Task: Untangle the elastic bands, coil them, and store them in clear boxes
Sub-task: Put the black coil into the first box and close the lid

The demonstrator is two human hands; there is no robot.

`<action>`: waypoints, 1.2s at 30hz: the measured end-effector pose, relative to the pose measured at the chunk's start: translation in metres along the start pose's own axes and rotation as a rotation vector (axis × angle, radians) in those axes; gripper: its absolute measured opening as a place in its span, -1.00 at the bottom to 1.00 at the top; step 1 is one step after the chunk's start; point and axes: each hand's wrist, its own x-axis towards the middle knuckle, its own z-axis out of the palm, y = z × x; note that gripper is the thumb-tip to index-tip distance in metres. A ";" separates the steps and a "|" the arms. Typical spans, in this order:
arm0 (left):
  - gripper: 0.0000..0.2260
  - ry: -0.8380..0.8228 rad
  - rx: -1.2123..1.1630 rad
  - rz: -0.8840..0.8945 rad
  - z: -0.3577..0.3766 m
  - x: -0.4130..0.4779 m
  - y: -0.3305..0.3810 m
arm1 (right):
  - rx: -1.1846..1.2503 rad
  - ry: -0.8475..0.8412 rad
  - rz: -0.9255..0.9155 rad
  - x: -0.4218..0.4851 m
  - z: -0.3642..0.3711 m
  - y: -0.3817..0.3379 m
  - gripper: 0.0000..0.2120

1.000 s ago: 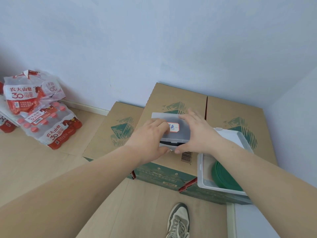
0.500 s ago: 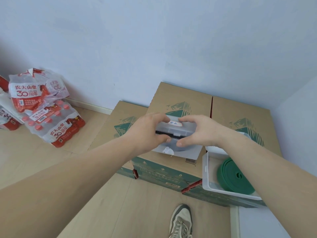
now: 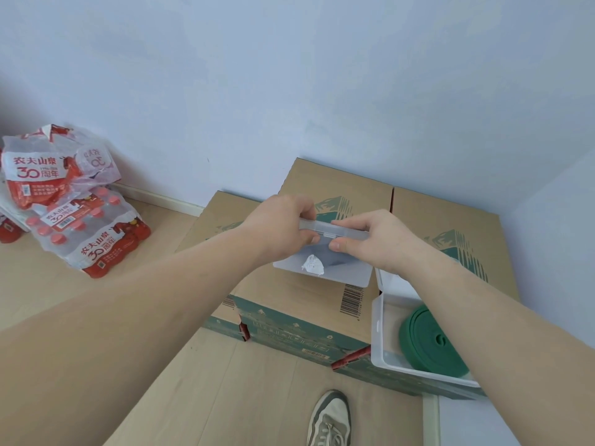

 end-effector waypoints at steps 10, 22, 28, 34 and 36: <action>-0.79 -0.003 0.051 0.043 0.000 -0.004 -0.006 | -0.205 0.108 -0.034 -0.008 0.008 0.005 -0.58; -0.79 0.011 -0.306 -0.120 -0.005 -0.010 -0.039 | -0.161 0.127 -0.036 -0.014 0.014 -0.001 -0.61; -0.81 0.044 -0.396 -0.137 -0.007 -0.004 -0.043 | -0.189 0.096 -0.022 -0.013 0.012 -0.005 -0.63; -0.79 0.057 -0.287 -0.091 -0.007 -0.005 -0.042 | -0.238 0.096 -0.005 -0.010 0.010 -0.011 -0.65; -0.79 0.068 -0.088 -0.034 -0.006 -0.007 -0.037 | -0.240 0.121 -0.019 -0.013 0.014 -0.008 -0.62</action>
